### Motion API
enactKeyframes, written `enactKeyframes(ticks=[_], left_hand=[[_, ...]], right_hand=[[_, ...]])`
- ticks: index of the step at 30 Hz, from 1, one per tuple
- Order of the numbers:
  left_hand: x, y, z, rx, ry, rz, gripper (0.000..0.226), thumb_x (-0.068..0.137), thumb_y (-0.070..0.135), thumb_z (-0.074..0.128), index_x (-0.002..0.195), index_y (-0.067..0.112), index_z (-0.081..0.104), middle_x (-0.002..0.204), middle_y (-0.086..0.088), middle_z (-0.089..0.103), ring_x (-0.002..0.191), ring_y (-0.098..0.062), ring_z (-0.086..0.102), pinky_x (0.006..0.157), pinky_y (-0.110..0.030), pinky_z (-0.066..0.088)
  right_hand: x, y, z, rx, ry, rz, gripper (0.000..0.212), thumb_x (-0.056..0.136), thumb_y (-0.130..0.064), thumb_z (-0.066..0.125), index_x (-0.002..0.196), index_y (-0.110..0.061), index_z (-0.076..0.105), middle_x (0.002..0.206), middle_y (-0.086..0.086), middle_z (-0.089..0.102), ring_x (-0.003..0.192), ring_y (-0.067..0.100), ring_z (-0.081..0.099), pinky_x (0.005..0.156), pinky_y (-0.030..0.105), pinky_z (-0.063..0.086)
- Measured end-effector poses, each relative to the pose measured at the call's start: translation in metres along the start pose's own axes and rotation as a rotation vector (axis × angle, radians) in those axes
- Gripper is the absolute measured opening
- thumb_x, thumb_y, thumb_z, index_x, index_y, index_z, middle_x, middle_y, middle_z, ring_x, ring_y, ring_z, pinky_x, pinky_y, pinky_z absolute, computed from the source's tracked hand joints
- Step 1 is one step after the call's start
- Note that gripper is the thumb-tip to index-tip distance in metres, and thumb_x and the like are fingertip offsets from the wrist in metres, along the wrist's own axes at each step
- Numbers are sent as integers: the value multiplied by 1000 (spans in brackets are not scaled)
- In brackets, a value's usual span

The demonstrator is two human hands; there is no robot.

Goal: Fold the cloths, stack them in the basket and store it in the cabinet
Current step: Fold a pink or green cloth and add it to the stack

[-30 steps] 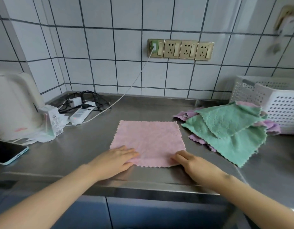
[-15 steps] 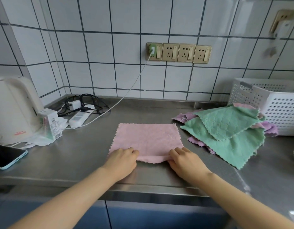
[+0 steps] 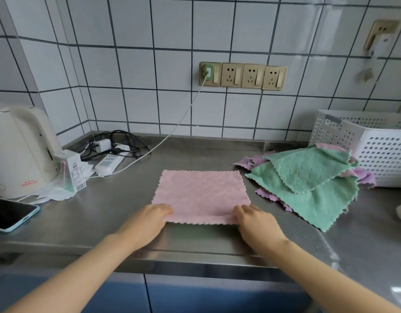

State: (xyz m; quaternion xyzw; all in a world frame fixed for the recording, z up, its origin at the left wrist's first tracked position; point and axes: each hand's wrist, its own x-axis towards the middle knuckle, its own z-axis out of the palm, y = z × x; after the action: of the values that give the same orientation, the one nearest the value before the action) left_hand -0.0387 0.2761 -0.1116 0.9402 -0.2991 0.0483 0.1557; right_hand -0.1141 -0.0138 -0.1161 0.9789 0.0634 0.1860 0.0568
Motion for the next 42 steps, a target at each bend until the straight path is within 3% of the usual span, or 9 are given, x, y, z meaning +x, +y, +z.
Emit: enactKeyframes(ticks=[3, 8, 12, 17, 21, 25, 27, 34, 42], left_hand=[[-22, -19, -5, -59, -12, 41, 46, 95, 3, 44, 132, 27, 55, 135, 23, 42, 131, 6, 34, 113, -18, 23], [-59, -14, -28, -326, -52, -48, 25, 92, 25, 59, 110, 39, 69, 124, 33, 51, 118, 19, 43, 104, -14, 34], [-64, 7, -62, -662, -22, -122, 13, 83, 11, 69, 84, 21, 78, 93, 9, 75, 85, 4, 65, 79, -11, 46], [-15, 11, -64, -1012, 156, -415, 9, 88, 11, 63, 94, 8, 70, 87, -7, 75, 76, -19, 69, 72, -34, 55], [31, -9, -32, -918, 227, -601, 40, 73, 33, 68, 89, -3, 62, 74, -9, 56, 69, -20, 52, 64, -35, 36], [46, -10, -2, -572, 355, -572, 28, 77, 19, 65, 60, 13, 44, 47, 2, 31, 50, -19, 29, 49, -31, 21], [45, -11, 8, -394, 406, -556, 25, 82, 15, 64, 66, 12, 45, 45, 2, 30, 57, -25, 32, 54, -36, 26], [57, -20, 18, -268, 418, -505, 16, 91, 15, 55, 90, -1, 54, 79, -29, 60, 84, -47, 53, 63, -35, 29], [65, -11, 14, -102, 265, -567, 13, 95, 16, 42, 97, 4, 47, 96, -22, 62, 100, -38, 52, 68, -40, 42]], right_hand=[[-18, 29, 1, 110, -12, -52, 23, 80, -12, 55, 97, -21, 68, 96, -3, 71, 88, 23, 65, 62, 36, 55], [-48, 49, -29, 592, -67, -26, 46, 80, -64, 50, 93, -28, 75, 93, -16, 73, 84, 0, 66, 76, 22, 51], [-54, 49, -66, 902, -119, 122, 42, 82, -50, 65, 74, -9, 68, 59, -6, 58, 51, 9, 48, 52, 21, 39], [-9, 44, -64, 1198, -8, 379, 44, 87, -35, 65, 71, 3, 48, 65, 7, 40, 62, 16, 39, 60, 31, 34], [45, 37, -30, 1121, 15, 583, 39, 90, -27, 61, 65, -15, 33, 59, 0, 25, 55, 14, 25, 52, 27, 20], [66, 36, 8, 907, -70, 641, 46, 89, -20, 60, 55, -18, 30, 52, -1, 28, 49, 13, 25, 49, 27, 18], [64, 37, 20, 813, -65, 641, 48, 89, -21, 60, 54, -17, 27, 50, -1, 26, 49, 14, 22, 46, 26, 15], [72, 37, 26, 692, -28, 623, 44, 94, -24, 55, 58, -14, 33, 54, -1, 33, 50, 12, 29, 46, 24, 19], [84, 37, 31, 664, -88, 719, 50, 90, -23, 57, 53, -14, 25, 50, -1, 24, 46, 14, 23, 44, 25, 16]])
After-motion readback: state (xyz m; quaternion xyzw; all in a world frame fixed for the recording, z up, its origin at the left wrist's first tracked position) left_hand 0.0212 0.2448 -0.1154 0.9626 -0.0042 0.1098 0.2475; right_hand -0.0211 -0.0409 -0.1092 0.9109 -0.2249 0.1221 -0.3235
